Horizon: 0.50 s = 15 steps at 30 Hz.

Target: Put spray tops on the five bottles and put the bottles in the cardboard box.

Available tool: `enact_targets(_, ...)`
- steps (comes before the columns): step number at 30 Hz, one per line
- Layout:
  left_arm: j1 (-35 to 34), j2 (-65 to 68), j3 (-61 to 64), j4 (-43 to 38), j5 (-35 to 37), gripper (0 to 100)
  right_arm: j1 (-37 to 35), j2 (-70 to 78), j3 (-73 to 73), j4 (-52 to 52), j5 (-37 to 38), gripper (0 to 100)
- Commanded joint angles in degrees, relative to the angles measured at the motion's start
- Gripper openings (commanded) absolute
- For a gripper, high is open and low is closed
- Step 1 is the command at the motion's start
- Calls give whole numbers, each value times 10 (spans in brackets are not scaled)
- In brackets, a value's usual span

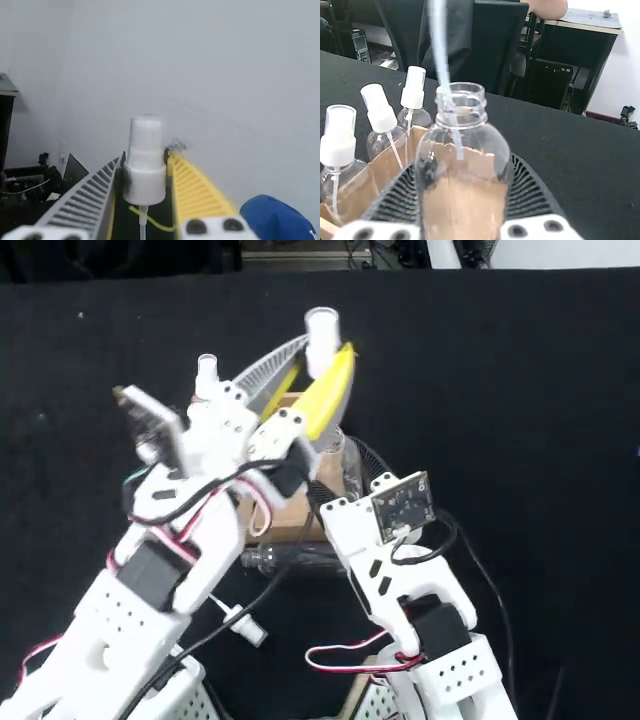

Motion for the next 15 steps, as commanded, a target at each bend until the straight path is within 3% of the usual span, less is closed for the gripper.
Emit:
enact_targets(1, 0, 30, -42, 5, 4, 34, -4, -15, -13, -19, 1, 11)
enact_targets(3, 0, 30, -48, 33, 4, 54, -4, -15, -12, -19, 1, 11)
enact_targets(8, 0, 31, -116, 168, 8, 213, -4, -15, -12, -19, 1, 11)
enact_targets(15, -37, 31, -240, 314, 4, 173, -4, -15, -11, -19, 1, 11)
